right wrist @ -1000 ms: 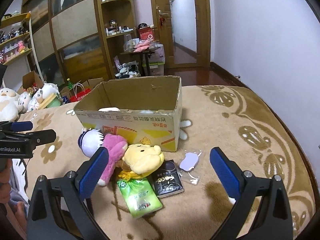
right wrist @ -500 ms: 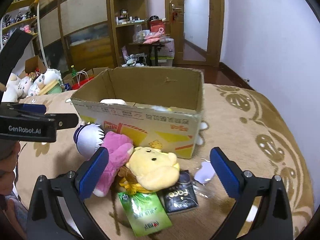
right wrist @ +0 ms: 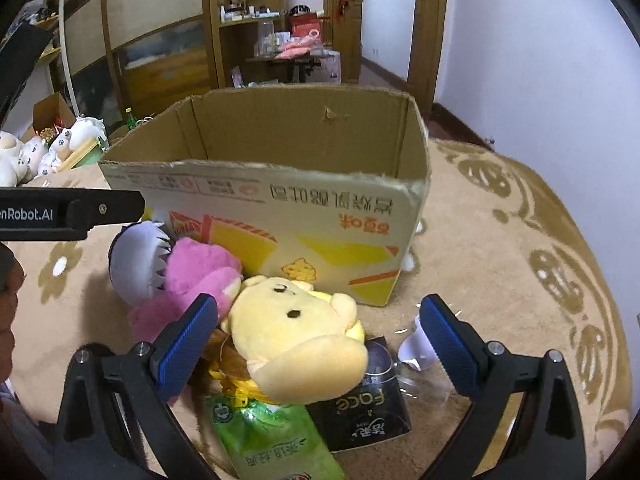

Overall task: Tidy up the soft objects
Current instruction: 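Grasp the purple-and-white plush doll with the left tool while the right tool grasps the yellow bear plush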

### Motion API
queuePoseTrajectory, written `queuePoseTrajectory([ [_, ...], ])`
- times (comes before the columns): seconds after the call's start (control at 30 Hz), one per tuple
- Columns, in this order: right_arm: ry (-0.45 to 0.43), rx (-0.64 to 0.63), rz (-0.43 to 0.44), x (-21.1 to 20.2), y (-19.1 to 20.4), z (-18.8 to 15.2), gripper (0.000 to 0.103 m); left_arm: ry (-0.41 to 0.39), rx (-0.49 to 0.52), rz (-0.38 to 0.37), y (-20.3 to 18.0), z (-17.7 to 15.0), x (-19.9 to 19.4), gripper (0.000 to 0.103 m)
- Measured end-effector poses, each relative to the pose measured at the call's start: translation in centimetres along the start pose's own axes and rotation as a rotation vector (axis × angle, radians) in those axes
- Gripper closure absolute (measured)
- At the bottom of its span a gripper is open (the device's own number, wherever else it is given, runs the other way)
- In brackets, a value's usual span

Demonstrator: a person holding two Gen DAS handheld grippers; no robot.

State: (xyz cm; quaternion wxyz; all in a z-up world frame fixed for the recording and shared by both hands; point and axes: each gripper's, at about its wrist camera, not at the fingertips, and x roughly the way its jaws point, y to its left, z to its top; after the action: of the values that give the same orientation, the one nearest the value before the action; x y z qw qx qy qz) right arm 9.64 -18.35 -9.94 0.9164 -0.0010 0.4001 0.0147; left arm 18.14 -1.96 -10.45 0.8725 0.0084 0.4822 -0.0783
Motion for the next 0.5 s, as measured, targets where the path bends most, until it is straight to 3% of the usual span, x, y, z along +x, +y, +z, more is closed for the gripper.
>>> queuePoseTrajectory([
  [0.23,0.034,0.012,0.035,1.6,-0.2,-0.5,0.0,0.053,-0.022,-0.037,0.0,-0.1,2.0,0.001],
  [0.5,0.067,0.041,0.078,2.3,-0.4,-0.8,0.005,0.101,0.018,-0.016,-0.8,-0.7,3.5,0.001],
])
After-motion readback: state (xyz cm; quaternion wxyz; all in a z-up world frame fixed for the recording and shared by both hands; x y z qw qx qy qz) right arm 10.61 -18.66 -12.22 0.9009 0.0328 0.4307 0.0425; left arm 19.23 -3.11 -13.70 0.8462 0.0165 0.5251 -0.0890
